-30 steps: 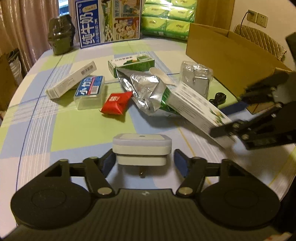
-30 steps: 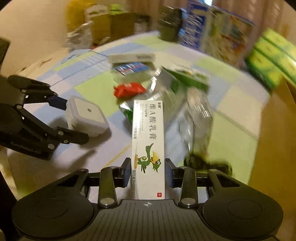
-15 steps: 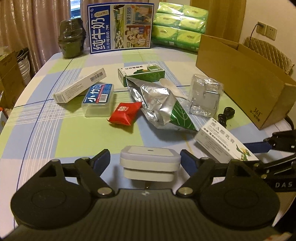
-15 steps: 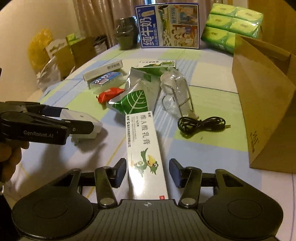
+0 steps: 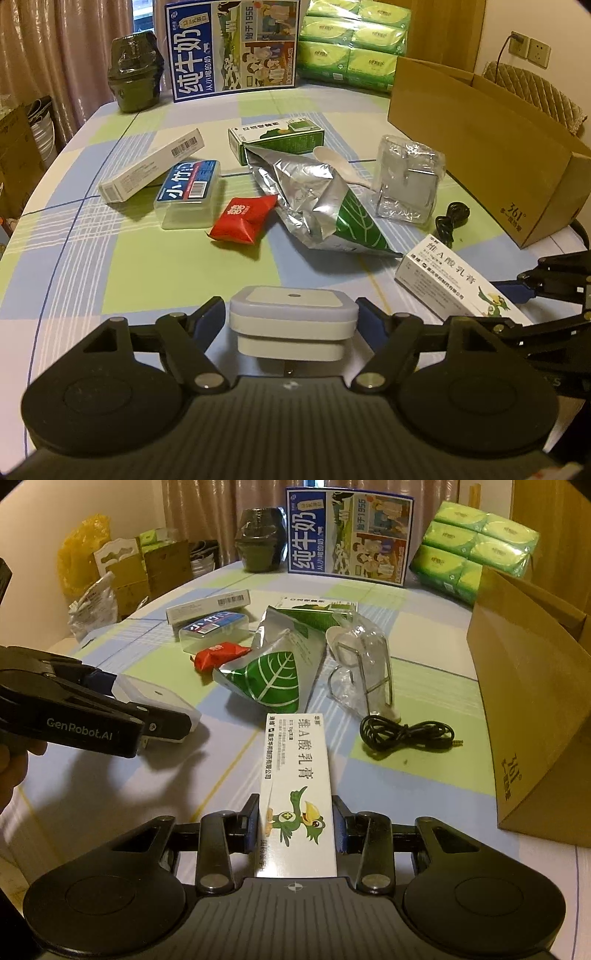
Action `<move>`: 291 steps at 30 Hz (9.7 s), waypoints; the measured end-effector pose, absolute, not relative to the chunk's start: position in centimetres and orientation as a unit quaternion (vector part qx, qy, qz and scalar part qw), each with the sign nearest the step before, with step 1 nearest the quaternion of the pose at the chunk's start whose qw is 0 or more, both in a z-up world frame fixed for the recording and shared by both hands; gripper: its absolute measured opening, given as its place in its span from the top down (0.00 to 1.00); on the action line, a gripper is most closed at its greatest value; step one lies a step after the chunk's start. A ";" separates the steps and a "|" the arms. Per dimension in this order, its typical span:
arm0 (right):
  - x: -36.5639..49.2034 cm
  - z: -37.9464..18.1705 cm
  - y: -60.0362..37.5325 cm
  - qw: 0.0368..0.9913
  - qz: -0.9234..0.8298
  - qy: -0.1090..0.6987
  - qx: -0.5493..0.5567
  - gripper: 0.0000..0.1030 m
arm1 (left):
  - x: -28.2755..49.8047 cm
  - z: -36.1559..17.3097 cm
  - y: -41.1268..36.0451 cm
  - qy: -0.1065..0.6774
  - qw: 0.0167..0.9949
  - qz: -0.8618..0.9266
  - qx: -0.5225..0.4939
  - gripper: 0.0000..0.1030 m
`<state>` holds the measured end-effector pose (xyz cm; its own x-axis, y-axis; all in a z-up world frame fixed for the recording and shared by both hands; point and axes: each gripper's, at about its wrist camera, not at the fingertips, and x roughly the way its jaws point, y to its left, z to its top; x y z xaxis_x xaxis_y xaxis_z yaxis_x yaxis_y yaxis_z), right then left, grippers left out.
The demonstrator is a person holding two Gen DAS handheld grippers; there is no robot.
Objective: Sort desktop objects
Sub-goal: 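Lift the plug adapter with the left tool while the right tool lifts the medicine box, then carry the medicine box into the cardboard box with the right tool and release, then withdraw the right tool from the cardboard box back over the table, then grasp the black cable with the right tool, then grasp the red candy packet with the left tool while the right tool holds the cable, then lift the red packet with the left tool while the right tool lifts the cable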
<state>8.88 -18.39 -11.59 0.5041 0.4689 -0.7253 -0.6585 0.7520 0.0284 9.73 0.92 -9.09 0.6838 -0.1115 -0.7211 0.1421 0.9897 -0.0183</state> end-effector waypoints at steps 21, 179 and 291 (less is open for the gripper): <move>8.5 -8.5 -19.7 0.883 0.305 0.346 -0.090 0.66 | 9.2 -6.1 -0.7 0.363 0.928 -0.081 0.032 0.41; 14.4 -11.0 -17.6 0.895 0.221 0.385 -0.048 0.93 | 12.4 -7.3 4.7 0.359 0.932 -0.041 -0.019 0.01; 16.6 -11.5 -16.4 0.915 0.203 0.347 -0.042 0.88 | 16.7 -11.0 3.0 0.407 0.912 -0.043 0.027 0.77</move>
<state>16.56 -16.38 -11.51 0.6769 0.3412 -0.6522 -0.4000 0.9143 0.0632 16.65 3.03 -11.02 0.6654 -0.0561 -0.7444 0.0995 0.9949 0.0141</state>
